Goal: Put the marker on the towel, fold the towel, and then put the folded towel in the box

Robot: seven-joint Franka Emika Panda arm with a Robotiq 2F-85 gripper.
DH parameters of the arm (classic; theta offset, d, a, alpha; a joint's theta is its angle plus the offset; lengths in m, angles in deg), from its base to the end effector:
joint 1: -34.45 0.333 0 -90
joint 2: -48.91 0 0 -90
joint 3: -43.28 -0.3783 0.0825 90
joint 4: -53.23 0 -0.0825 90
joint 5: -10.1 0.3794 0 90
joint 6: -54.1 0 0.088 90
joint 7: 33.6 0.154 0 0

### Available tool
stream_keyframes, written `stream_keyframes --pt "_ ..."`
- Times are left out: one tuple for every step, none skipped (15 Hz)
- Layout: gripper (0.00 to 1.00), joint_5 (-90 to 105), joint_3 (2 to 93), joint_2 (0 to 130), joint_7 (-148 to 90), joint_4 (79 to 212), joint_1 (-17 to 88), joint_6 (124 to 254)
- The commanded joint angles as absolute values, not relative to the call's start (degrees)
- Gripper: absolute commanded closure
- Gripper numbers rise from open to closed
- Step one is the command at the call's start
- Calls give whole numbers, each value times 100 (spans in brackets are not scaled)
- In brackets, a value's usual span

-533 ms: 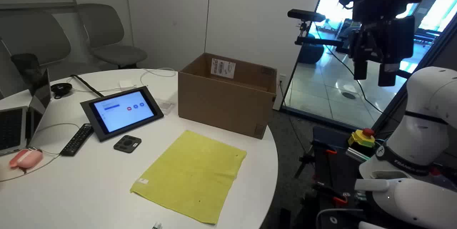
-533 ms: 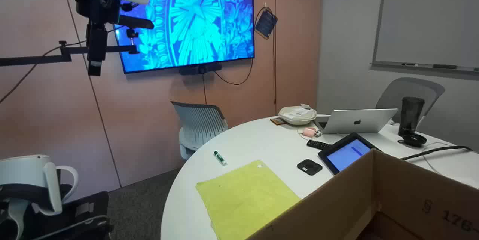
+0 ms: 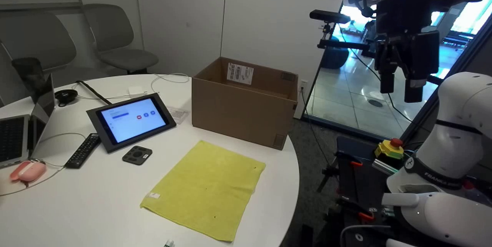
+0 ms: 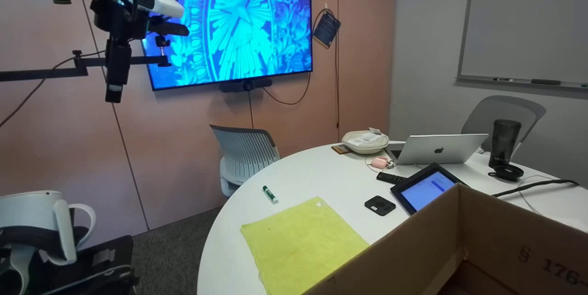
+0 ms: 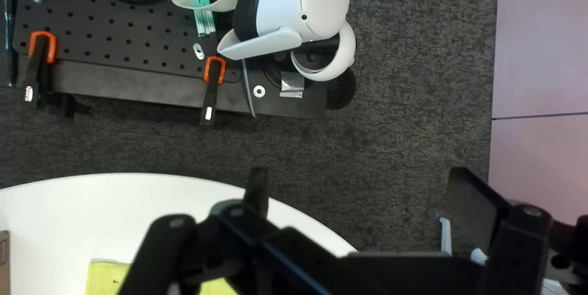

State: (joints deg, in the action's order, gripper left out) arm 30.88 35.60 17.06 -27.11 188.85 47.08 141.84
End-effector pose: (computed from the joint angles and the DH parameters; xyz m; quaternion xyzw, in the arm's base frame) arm 0.2643 0.1651 0.5197 -0.9760 -0.0849 0.1671 0.1106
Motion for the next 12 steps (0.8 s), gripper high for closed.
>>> stream_keyframes --pt "0 3082 3355 1928 -2992 18810 4624 14655" --pt "0 3035 3258 2117 -3082 18749 4653 15022" --pt "0 2985 3145 2353 -3197 18680 4700 15463" --pt "0 2981 3019 2602 -3244 18625 4745 15978" --pt "0 2984 2891 2949 -3339 18516 4815 16508" --pt "0 2898 2765 3273 -3424 18410 4876 16961" --pt "0 2787 2635 3582 -3462 18324 4936 17364" --pt "0 2641 2514 3931 -3472 18182 4994 17708" --pt "0 2443 2418 4303 -3436 18000 5037 17964" --pt "0 2239 2337 4678 -3407 17809 5095 18183" --pt "0 1988 2273 5051 -3332 17573 5143 18309" --pt "0 1790 2244 5383 -3321 17350 5202 18391"
